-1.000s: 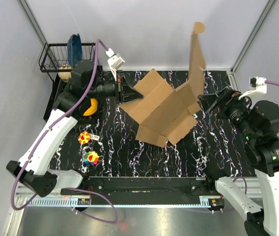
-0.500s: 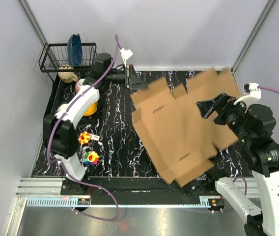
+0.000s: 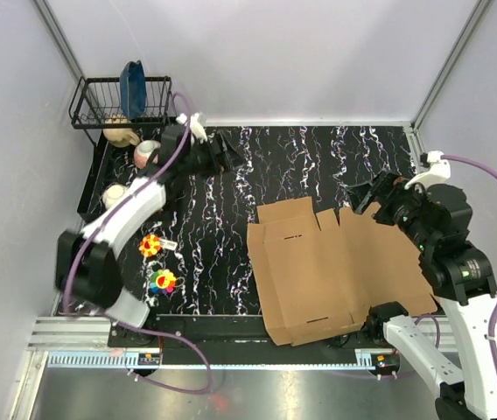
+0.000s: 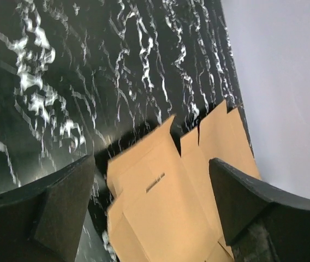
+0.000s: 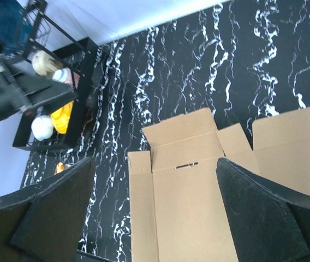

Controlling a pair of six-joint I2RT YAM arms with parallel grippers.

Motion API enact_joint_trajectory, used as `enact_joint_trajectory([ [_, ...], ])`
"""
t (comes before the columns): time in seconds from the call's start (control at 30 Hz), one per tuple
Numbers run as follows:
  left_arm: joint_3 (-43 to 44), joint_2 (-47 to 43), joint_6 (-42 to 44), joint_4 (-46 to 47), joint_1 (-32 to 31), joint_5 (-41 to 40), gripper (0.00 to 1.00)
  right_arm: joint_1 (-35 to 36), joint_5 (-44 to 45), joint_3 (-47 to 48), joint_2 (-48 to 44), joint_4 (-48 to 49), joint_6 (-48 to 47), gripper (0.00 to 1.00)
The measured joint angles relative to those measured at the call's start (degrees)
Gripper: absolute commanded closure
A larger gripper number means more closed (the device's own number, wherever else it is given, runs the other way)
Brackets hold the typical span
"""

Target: Fold the paper box

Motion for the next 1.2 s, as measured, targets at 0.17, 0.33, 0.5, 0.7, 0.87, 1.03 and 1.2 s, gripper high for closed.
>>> enact_joint_trajectory([
  [0.17,-19.5,-21.4,-9.7,0.2,-16.1,-25.2,0.16,0.0,-0.1,-5.0,0.3,1.4,0.2,0.02],
  [0.33,-35.8,-27.1,-22.3,-0.9,-26.7,-38.2,0.17,0.0,-0.4,-8.0,1.1,2.4,0.8,0.02],
  [0.5,-42.8,-23.2,-30.3,-1.2,-33.1,-44.0,0.21,0.0,-1.5,-9.2,1.3,3.4,1.6,0.02],
  [0.7,-45.7,-17.1,-32.6,8.8,-36.2,-42.5,0.31,0.0,-1.6,-10.4,0.3,4.2,2.3,0.03],
  [0.87,-45.7,-11.5,-32.2,18.3,-37.0,-38.1,0.48,0.0,-1.6,-11.5,0.0,4.2,2.6,0.03],
  [1.03,-45.7,-6.6,-30.7,25.6,-37.0,-32.3,0.90,0.0,-1.6,-11.9,0.2,4.2,2.6,0.03],
  [1.2,-44.1,-10.0,-25.7,22.1,-34.3,-28.0,1.00,0.0,-1.3,-11.6,0.1,3.8,2.1,0.02],
])
